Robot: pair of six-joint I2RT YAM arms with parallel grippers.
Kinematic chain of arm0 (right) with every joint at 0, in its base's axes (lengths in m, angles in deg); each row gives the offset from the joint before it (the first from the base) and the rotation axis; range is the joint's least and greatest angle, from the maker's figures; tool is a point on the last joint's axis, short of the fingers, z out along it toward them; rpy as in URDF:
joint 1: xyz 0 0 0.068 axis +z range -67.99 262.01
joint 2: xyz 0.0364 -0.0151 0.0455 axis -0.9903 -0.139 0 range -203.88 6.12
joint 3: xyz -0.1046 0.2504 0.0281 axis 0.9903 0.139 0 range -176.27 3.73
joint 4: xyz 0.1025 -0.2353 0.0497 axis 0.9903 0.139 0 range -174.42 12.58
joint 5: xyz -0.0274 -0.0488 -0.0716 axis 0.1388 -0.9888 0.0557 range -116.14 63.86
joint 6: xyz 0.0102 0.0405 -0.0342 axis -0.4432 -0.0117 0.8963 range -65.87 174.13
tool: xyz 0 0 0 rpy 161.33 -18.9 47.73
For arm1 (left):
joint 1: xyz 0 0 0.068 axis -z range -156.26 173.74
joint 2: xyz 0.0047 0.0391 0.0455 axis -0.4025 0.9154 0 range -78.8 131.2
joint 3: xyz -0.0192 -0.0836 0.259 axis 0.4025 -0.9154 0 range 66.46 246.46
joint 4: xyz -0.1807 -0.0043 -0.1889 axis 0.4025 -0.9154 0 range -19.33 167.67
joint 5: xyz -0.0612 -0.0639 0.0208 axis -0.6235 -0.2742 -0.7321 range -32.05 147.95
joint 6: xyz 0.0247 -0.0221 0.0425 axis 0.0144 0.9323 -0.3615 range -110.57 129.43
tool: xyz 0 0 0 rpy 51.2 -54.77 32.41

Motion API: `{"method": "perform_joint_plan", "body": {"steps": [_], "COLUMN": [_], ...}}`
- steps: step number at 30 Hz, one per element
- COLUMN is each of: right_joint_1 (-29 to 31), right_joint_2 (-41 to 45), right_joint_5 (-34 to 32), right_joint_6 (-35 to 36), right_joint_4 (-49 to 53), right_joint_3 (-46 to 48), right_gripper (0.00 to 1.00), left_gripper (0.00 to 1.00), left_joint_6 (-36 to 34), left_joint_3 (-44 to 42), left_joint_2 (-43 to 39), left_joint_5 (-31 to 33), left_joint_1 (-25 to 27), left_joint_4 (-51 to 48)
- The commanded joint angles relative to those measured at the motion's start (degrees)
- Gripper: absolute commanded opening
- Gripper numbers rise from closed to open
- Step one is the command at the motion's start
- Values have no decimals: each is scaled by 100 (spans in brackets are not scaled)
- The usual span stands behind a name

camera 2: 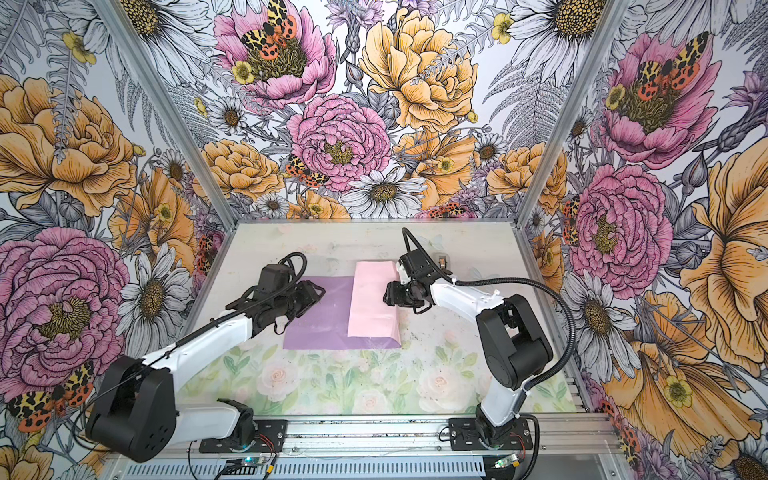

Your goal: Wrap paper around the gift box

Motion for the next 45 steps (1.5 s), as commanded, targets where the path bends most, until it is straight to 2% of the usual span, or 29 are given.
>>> {"method": "perform_joint_plan", "body": {"steps": [1, 6, 9, 14, 18, 23, 29, 33, 40, 45], "right_joint_1": [42, 46, 46, 46, 40, 46, 46, 47, 46, 42], "right_joint_2": [0, 90, 151, 116, 111, 138, 158, 166, 186, 155], "right_joint_5": [-133, -134, -131, -89, -97, -89, -117, -135, -181, -145], "right_joint_6": [189, 216, 225, 233, 287, 288, 295, 290, 299, 358], "right_joint_4": [153, 160, 160, 151, 155, 151, 143, 142, 142, 142], "right_joint_3": [141, 166, 201, 181, 193, 183, 176, 189, 272, 283], "right_gripper": [60, 60, 60, 60, 60, 60, 60, 60, 59, 59], "left_gripper": [54, 56, 59, 63, 60, 51, 48, 41, 8, 0], "left_joint_6": [-213, -182, -197, -181, -209, 55, 80, 84, -85, -433], "left_joint_3": [-272, -687, -859, -1311, -1530, -1839, -1874, -1857, -1814, -1518], "left_joint_2": [-356, -742, -885, -901, -888, -802, -671, -662, -654, -926], "left_joint_5": [191, -14, 115, -195, -424, -862, -1083, -1069, -1017, -874], "left_joint_1": [-461, -969, -1080, -1511, -1583, -1569, -1548, -1536, -1502, -1241], "left_joint_4": [-1394, -1942, -2177, -2012, -1668, -922, -539, -417, -375, -369]}}
